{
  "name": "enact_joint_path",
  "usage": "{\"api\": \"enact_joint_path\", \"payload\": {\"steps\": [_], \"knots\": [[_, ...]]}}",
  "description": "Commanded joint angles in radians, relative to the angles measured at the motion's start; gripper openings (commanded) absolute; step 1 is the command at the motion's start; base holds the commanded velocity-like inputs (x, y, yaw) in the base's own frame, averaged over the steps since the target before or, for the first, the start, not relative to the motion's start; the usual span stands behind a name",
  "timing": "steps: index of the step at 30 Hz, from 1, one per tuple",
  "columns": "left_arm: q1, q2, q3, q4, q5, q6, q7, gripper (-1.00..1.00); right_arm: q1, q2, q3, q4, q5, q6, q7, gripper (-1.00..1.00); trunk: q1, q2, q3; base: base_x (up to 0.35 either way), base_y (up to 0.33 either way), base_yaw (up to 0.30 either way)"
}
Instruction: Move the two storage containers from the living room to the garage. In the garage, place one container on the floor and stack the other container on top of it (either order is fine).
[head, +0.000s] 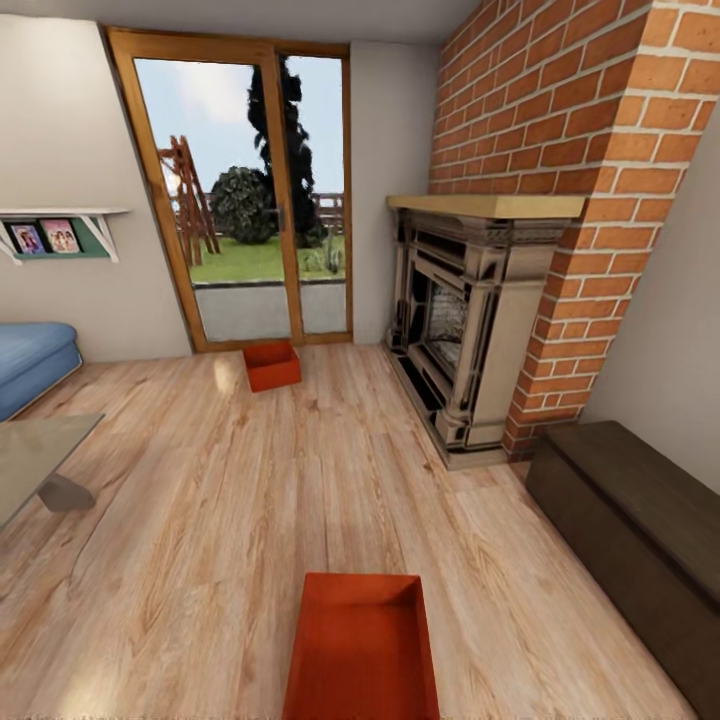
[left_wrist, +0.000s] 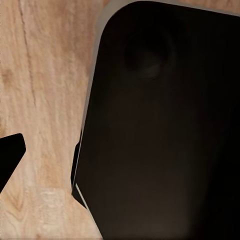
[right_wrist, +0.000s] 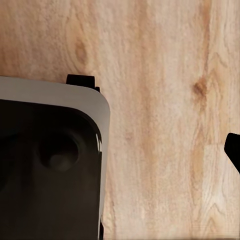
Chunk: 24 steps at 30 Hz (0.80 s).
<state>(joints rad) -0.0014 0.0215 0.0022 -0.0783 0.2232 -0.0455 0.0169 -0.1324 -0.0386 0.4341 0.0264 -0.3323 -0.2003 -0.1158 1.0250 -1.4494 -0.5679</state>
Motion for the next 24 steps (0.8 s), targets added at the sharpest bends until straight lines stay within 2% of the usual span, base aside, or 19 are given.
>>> {"api": "enact_joint_path", "payload": {"steps": [1, 24], "knots": [[0.0, 0.001, 0.0, 0.0, 0.004, -0.002, 0.002, 1.0, -0.001, 0.0, 0.007, 0.003, -0.009, -0.006, 0.0, 1.0, 0.0, 0.0, -0.002, 0.0, 0.0, 0.0], [0.0, 0.002, -0.001, 0.0, 0.004, -0.002, 0.002, 1.0, -0.001, 0.005, 0.006, 0.003, -0.011, -0.004, -0.001, 1.0, 0.0, 0.0, -0.039, 0.0, 0.0, 0.0]]}}
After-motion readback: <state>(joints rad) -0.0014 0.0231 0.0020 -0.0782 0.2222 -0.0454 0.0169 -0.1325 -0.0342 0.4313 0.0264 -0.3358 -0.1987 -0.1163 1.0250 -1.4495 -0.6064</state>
